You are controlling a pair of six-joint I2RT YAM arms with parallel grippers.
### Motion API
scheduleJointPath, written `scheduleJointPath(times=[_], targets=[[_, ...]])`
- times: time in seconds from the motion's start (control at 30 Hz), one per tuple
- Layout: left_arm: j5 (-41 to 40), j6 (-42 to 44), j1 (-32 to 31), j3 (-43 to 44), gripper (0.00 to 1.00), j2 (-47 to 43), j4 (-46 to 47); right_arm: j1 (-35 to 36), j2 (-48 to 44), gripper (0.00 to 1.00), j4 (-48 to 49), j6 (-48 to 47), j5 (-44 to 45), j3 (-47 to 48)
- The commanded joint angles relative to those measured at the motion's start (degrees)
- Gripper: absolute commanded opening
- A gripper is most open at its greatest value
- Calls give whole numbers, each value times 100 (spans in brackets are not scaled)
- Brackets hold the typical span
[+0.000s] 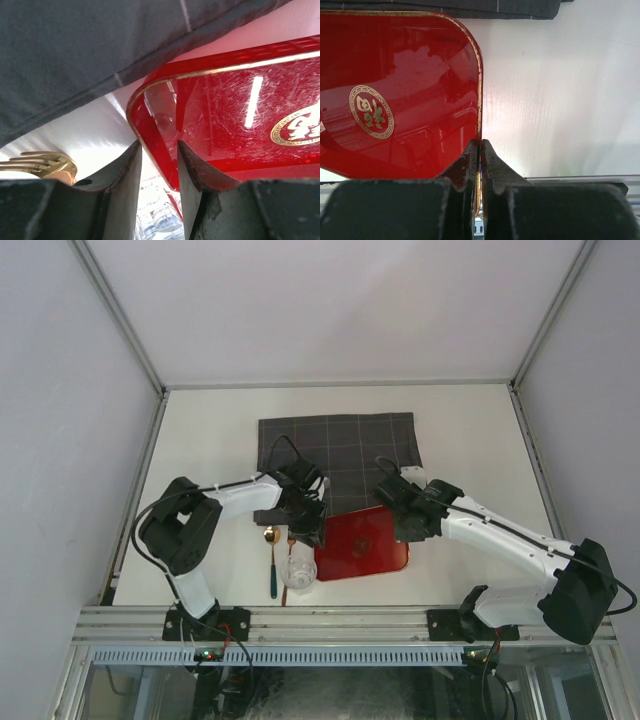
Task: Set the dinner table for one person
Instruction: Pick up the plate at the center of the board.
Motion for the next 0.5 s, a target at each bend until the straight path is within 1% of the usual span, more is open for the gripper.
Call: scheduleJointPath(times=[0.0, 0.07, 0.17, 0.2, 0.23, 0.3, 0.37, 0.47], targets=[[-13, -51, -118, 220, 38, 159, 140, 72, -65, 0, 167, 112, 85, 71], [-12, -53, -118, 226, 38, 206, 139, 72, -82, 0, 149, 116, 103, 75], [-37, -55, -129, 211, 32, 224, 148, 72, -109, 0, 140, 132, 110, 71], [-39, -59, -127, 210, 29, 234, 152, 72, -114, 0, 140, 131, 112, 75], [-31, -59, -127, 210, 23, 249, 155, 72, -114, 0, 134, 133, 114, 71], [-26, -74, -135, 204, 17, 271, 163, 72, -106, 0, 131, 125, 107, 78], [-21, -62, -144, 193, 8, 285, 170, 72, -104, 0, 131, 121, 106, 71], [-8, -68, -158, 198, 1, 311, 176, 88, -97, 0, 147, 128, 98, 66]])
